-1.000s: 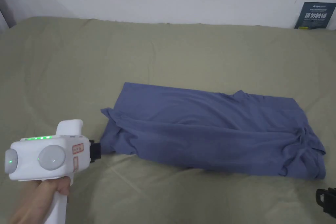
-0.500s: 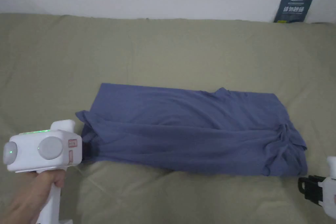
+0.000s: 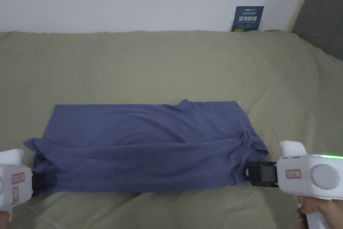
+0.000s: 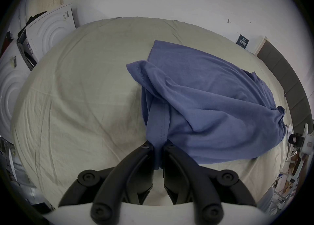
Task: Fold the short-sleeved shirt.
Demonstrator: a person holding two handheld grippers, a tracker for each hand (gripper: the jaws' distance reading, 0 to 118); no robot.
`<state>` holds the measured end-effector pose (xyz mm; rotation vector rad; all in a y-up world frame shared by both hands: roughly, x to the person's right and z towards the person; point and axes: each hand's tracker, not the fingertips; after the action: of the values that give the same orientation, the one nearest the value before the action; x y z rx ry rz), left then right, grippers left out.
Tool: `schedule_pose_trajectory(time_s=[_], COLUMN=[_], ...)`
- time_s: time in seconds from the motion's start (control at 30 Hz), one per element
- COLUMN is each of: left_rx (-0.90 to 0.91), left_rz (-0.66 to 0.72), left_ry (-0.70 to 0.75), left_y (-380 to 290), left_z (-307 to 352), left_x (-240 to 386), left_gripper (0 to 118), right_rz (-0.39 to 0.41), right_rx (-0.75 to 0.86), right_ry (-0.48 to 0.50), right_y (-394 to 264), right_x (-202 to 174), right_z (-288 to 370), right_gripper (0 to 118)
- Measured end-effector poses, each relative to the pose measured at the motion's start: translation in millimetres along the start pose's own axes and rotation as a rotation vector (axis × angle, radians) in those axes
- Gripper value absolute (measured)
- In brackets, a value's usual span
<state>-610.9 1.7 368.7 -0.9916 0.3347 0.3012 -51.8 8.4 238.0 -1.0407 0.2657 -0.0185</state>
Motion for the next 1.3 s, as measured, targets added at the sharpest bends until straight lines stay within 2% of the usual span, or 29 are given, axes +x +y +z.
schedule_pose_trajectory(time_s=[0.07,0.1,0.13,0.17,0.2,0.23,0.27,0.33,0.47,0.57,0.87,1.17,1.3], left_rx=[-0.002,-0.003,-0.006,-0.007,-0.01,-0.014,-0.015,-0.013,-0.011,-0.017,-0.014,-0.038,-0.046], left_rz=[0.001,0.002,0.002,0.004,0.01,0.02,0.024,0.021,-0.006,-0.002,0.005,0.008,0.033], left_ry=[-0.002,0.0,-0.001,-0.002,-0.004,-0.013,-0.015,-0.019,-0.007,-0.005,0.006,-0.001,-0.009], left_y=[0,1,1,2,2,3,3,3,3,3,-6,-88,-124], left_z=[-2,-4,-5,-6,-8,-8,-8,-7,-5,-1,32,85,99], left_x=[-1,-1,-2,-3,-5,-7,-8,-7,-4,-4,-10,-27,-36], left_gripper=[7,7,7,7,7,7,7,7,7,7,7,7,7], right_rz=[0.017,0.026,0.029,0.045,0.074,0.068,0.036,-0.004,0.059,0.033,0.037,0.053,0.033], right_rx=[-0.004,-0.022,-0.041,-0.052,-0.064,-0.042,-0.043,0.002,-0.016,-0.016,0.006,-0.023,-0.039], right_ry=[-0.01,-0.007,-0.002,-0.007,-0.033,0.014,0.041,0.103,0.053,0.069,0.093,0.11,0.124], right_y=[2,3,4,3,3,3,5,6,2,3,-15,-91,-122], right_x=[-5,-4,-2,0,2,10,15,19,11,13,15,22,30], right_z=[-11,-21,-27,-31,-33,-31,-26,-17,-11,-10,24,65,73], right_gripper=[114,101,64,54,51,29,14,13,13,13,13,13,13])
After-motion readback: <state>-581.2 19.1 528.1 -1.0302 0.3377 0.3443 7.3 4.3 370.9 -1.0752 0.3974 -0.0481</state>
